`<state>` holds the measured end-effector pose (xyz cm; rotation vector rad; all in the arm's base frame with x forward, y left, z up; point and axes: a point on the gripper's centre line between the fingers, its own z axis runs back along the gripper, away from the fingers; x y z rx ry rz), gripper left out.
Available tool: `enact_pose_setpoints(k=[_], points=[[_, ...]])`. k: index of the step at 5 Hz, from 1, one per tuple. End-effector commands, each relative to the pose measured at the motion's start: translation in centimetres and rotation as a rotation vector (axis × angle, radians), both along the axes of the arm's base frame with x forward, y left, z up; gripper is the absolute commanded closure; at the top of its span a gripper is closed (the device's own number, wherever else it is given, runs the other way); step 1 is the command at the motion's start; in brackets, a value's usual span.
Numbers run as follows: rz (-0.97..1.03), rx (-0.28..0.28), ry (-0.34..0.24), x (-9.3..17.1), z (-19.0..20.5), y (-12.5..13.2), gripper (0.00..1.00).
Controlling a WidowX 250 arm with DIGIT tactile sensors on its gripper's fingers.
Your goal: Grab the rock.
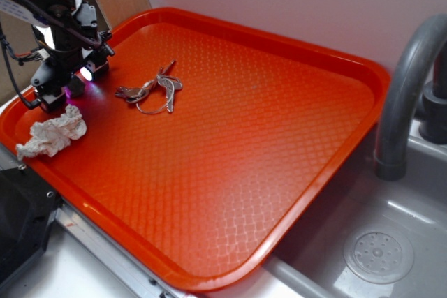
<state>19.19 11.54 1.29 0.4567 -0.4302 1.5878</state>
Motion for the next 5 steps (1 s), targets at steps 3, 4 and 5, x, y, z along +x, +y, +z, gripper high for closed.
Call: enact_pose_setpoints(k=[3,4,5], points=[[-0.231,0.023,-0.06,-1.0,5.6,-0.9,1.0],[-0.389,-0.139,-0.052,-0.1,8.1,-1.7,1.0],[-0.613,-0.405,0.026,1.7,11.6,-4.6,1.0]])
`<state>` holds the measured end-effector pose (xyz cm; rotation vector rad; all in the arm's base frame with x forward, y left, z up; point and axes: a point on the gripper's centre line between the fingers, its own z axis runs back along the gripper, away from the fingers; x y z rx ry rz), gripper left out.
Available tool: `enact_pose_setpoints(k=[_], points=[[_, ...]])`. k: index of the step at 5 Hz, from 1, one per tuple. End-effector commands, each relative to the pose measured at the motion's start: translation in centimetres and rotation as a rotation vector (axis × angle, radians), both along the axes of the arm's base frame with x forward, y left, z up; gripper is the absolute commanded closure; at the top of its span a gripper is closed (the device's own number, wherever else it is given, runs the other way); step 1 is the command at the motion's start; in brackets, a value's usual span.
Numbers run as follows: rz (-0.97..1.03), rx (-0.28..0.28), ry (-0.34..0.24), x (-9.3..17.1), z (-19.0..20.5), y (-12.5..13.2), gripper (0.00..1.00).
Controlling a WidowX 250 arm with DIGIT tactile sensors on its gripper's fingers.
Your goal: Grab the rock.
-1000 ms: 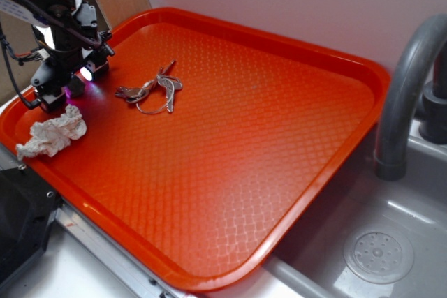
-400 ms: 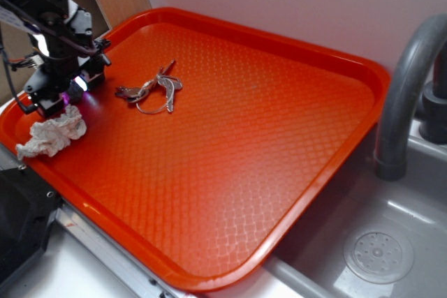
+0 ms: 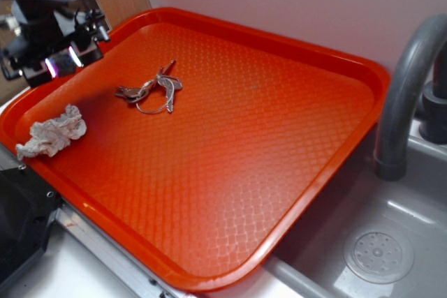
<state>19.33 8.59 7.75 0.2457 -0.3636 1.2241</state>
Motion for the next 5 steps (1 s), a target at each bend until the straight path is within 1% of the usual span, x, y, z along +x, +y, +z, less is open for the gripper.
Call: enact_pose_setpoints(k=[1,2,3,4,5], points=[[-0.469,-0.492,0.093,2.5,7.1,-3.6,1.0],[-0.732,-0.733,0.1,2.3,10.3,-5.5,1.0],[-1.007,-0.735,0.099,1.5,13.7,-7.7,1.0],[-1.275,-0.75,0.115,0.8,15.4,-9.1,1.0],[-1.304,-0.692,0.178,1.4,15.0,-8.2,1.0]])
